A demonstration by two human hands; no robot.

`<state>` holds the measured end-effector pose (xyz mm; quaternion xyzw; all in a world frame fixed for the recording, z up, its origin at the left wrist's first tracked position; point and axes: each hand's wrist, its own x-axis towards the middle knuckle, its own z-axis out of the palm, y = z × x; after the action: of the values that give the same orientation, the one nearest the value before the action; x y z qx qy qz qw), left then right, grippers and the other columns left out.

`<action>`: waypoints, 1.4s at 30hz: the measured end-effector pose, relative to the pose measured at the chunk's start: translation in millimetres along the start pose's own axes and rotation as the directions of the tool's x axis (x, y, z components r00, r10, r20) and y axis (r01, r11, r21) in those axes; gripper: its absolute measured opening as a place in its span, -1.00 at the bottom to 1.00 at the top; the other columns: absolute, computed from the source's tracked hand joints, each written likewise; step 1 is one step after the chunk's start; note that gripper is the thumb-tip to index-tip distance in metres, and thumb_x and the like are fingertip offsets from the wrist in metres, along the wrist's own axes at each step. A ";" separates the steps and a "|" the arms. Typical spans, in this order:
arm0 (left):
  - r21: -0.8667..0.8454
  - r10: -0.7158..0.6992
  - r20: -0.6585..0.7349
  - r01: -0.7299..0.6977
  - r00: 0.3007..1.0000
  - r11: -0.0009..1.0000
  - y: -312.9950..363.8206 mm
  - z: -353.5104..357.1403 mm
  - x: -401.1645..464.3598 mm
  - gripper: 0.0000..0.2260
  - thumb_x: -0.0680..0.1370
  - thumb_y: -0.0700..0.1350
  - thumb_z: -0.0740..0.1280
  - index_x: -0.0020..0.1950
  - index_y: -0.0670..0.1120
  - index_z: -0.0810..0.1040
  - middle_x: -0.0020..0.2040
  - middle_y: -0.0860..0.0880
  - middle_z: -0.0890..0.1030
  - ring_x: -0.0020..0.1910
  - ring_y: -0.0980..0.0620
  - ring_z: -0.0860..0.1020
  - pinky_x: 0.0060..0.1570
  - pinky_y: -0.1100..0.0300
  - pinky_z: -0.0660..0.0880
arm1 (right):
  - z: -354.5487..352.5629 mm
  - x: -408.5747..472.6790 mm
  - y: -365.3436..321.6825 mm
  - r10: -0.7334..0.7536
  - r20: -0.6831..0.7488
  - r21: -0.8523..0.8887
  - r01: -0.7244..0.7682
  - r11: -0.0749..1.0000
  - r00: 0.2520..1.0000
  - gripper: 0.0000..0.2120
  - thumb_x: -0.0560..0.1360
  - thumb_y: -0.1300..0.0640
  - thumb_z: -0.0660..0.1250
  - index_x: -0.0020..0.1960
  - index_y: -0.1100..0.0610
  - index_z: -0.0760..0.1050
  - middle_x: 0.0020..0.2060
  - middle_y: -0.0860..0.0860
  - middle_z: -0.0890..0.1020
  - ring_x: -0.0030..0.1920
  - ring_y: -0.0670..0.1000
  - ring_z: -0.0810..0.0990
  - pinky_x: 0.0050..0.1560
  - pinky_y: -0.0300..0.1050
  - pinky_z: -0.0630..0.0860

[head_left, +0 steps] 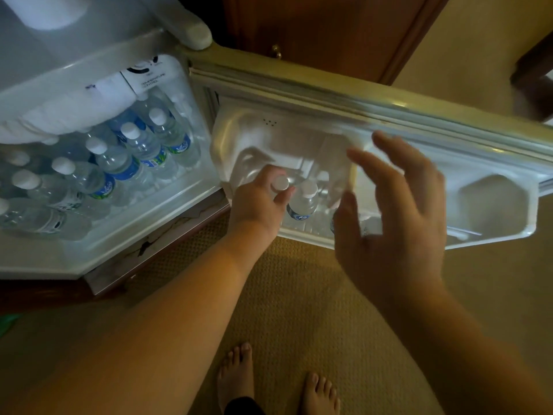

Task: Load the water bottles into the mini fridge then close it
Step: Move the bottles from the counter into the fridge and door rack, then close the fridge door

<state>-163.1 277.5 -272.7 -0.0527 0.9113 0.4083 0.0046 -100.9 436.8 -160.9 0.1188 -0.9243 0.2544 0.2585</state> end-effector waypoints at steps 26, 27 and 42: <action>-0.007 -0.165 -0.036 0.165 0.986 0.986 45.4 -76.5 -72.5 -0.54 0.61 0.07 0.37 0.50 0.09 0.39 0.40 0.06 0.52 0.31 0.15 0.50 0.13 0.38 0.39 | -5.2 94.8 28.6 0.223 0.412 -0.378 -0.057 0.924 0.883 -0.49 0.65 -0.31 -0.07 0.56 -0.20 0.17 0.41 0.00 0.47 0.43 0.18 0.35 0.49 0.30 0.12; -0.010 -0.168 -0.061 0.168 0.984 0.986 48.8 -88.9 -80.9 -0.55 0.61 0.07 0.37 0.49 0.10 0.40 0.38 0.10 0.52 0.27 0.22 0.47 0.09 0.43 0.41 | -7.7 95.6 26.9 0.231 0.434 -0.373 -0.060 0.926 0.871 -0.48 0.65 -0.32 -0.09 0.56 -0.20 0.15 0.41 0.00 0.46 0.44 0.18 0.34 0.49 0.31 0.12; 0.476 -0.140 -0.407 0.340 0.903 0.811 19.5 -300.2 -116.5 -0.47 0.59 0.13 0.34 0.52 0.06 0.33 0.50 -0.14 0.35 0.47 -0.21 0.30 0.45 -0.19 0.32 | -48.0 106.8 0.9 0.128 0.752 -0.265 0.118 0.957 0.647 -0.27 0.49 -0.40 -0.19 0.59 -0.15 0.08 0.24 0.10 0.49 0.08 0.23 0.60 -0.04 0.10 0.60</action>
<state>-38.8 77.7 -52.1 -0.2383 0.9597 0.1170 -0.0921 -170.7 453.7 -68.3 0.1729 -0.9739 0.0432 -0.1403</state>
